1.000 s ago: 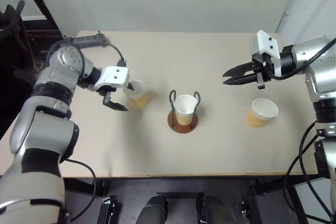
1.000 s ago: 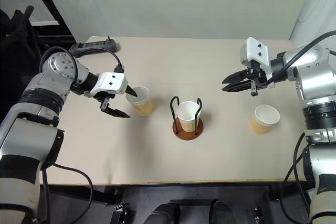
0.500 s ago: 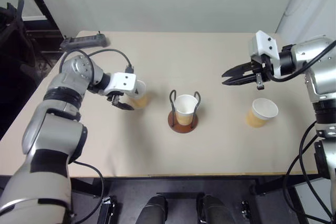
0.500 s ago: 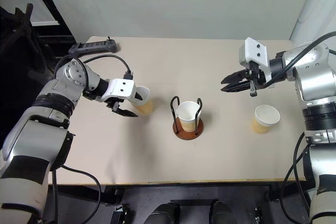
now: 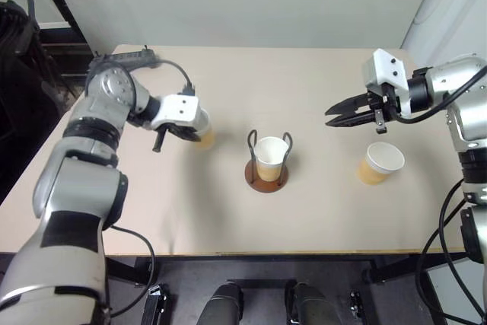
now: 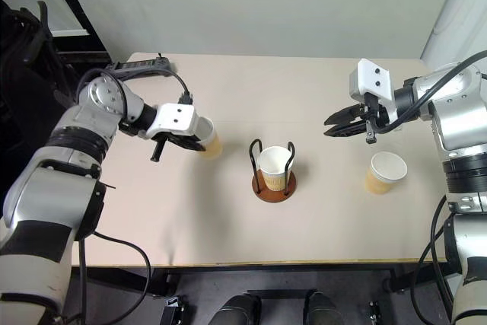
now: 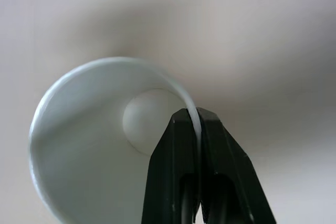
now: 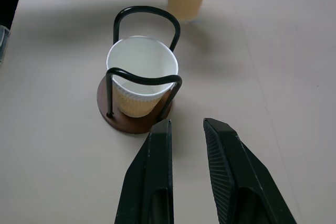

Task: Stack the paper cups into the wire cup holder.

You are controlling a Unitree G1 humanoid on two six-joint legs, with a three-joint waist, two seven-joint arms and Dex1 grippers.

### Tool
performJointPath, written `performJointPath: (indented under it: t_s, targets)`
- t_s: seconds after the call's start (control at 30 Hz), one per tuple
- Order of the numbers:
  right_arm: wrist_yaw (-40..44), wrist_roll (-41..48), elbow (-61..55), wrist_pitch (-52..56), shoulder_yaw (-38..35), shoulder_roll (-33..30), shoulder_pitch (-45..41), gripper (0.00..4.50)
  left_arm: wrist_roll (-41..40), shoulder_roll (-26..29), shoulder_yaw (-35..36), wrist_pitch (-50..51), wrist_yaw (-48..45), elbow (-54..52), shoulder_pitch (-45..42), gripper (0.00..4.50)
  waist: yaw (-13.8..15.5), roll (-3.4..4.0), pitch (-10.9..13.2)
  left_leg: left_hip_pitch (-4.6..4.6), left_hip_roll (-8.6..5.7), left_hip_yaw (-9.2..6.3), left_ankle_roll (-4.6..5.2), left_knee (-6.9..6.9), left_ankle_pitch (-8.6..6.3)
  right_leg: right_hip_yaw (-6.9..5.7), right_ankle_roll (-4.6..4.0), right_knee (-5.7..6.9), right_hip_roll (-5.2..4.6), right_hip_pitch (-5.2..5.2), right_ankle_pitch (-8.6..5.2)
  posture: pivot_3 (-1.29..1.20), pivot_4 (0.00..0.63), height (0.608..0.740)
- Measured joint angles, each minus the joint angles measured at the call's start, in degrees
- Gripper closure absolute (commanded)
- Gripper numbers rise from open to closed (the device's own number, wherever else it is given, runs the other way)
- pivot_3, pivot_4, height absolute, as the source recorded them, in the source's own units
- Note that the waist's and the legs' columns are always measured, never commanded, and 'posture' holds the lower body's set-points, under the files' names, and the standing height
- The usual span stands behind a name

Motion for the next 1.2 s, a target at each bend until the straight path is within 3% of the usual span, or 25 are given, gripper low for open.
performJointPath:
  t_s: [0.3, 0.67, 0.87, 1.2]
  targets:
    - [3.4, -0.3, -0.2, 0.3, 1.4, -2.4, 1.5, 3.58, -0.9, -0.8, 4.3, 6.1, -4.6, 1.1, -9.7, 4.44, 0.0, -0.03, 0.0, -0.14, 0.01, -0.02, 0.13, 0.00, -0.10, 0.08, 0.12, -0.18, 0.00, -0.03, -0.08, 0.00, 0.150, 0.740]
    - [4.9, -0.2, -1.5, 1.2, 1.8, -4.1, 3.0, 3.58, -5.5, -7.6, 6.0, 12.5, -5.3, 2.2, -18.4, 4.44, 0.0, -0.06, 0.0, -0.41, -0.03, 0.11, 0.34, 0.05, -0.24, 0.14, 0.44, -0.46, -0.02, -0.10, -0.14, 0.00, 0.150, 0.740]
    - [5.3, -0.1, -2.6, 1.9, 1.8, -5.4, 4.2, 3.58, -11.7, -11.1, 1.1, 14.5, -5.4, 2.4, -18.4, 4.44, 0.2, -0.04, 0.0, -0.51, 0.02, 0.17, 0.42, 0.15, -0.29, 0.19, 0.72, -0.64, -0.08, -0.11, 0.04, 0.00, 0.150, 0.740]
    - [5.4, 1.9, -4.9, 2.8, 2.4, -9.0, 5.0, 3.58, -31.4, -11.0, -16.3, 18.3, -5.5, -6.5, -17.5, 4.44, 0.5, -0.04, 0.0, -0.57, -0.02, 0.46, 0.60, 0.49, -0.37, 0.20, 1.02, -0.81, -0.06, -0.01, 0.33, 0.00, 0.150, 0.740]
